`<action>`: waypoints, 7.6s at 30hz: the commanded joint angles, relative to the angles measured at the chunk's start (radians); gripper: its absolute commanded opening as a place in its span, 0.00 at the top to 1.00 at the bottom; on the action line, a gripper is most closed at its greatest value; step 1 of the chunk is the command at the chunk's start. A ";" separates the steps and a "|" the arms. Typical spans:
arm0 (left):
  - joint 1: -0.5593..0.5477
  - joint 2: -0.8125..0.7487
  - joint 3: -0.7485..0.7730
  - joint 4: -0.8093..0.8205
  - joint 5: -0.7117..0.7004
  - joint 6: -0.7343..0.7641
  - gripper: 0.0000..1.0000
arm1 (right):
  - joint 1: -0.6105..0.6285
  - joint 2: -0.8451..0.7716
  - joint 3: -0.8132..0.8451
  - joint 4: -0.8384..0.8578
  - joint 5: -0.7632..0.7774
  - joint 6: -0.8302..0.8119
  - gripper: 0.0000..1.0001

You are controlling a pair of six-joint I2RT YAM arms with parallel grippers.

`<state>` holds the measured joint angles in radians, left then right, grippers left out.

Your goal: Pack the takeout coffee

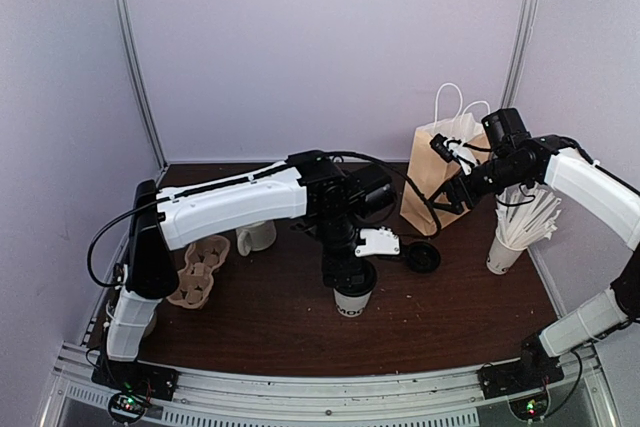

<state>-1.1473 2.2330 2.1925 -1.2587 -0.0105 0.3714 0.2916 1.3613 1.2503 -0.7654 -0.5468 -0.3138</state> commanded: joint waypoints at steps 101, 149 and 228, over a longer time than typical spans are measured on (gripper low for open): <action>0.226 -0.360 -0.891 0.919 0.466 -0.888 0.50 | 0.245 0.489 0.037 -0.057 -0.542 0.162 0.66; 0.236 -0.439 -0.772 0.860 0.392 -0.818 0.22 | 0.297 0.379 0.228 -0.314 -0.289 -0.035 0.46; 0.391 -0.476 -0.960 0.959 0.553 -1.059 0.50 | 0.319 0.582 0.193 -0.272 -0.527 0.120 0.59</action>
<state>-0.7555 1.7306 1.2480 -0.3603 0.4973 -0.6693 0.6086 1.9209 1.4204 -1.0527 -1.0473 -0.2096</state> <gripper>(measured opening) 0.516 0.419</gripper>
